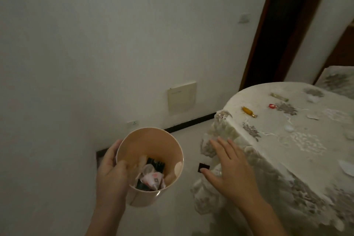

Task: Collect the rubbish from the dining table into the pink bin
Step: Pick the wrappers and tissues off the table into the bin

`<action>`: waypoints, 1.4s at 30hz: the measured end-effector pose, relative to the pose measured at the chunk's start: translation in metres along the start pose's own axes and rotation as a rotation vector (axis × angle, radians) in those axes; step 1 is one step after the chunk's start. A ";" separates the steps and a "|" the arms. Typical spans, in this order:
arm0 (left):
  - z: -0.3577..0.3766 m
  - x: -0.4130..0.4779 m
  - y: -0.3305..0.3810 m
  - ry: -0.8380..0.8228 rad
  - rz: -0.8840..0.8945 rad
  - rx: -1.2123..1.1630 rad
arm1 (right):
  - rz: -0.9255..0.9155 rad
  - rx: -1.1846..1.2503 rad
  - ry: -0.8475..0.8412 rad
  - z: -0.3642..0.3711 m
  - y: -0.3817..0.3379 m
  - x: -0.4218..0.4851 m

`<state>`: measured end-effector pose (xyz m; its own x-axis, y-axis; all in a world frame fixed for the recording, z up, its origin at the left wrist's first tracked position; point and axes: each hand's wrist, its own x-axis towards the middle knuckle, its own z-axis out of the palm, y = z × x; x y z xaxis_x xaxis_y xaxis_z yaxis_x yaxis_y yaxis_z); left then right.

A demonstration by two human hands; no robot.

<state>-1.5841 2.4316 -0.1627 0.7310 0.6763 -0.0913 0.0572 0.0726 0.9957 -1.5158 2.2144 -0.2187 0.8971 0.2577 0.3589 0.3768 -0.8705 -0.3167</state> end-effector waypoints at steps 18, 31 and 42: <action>0.242 0.344 0.023 -0.407 -0.014 0.017 | 0.332 -0.117 0.119 0.103 0.079 0.311; 0.470 0.462 0.006 -0.991 -0.082 0.071 | 0.894 -0.194 0.178 0.144 0.195 0.398; 0.606 0.479 -0.019 -1.327 -0.042 0.264 | 1.340 -0.280 0.025 0.183 0.286 0.387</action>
<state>-0.8224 2.3099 -0.2169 0.8165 -0.5458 -0.1880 0.1132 -0.1679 0.9793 -1.0191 2.1422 -0.3315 0.5284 -0.8467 -0.0626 -0.8304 -0.5001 -0.2457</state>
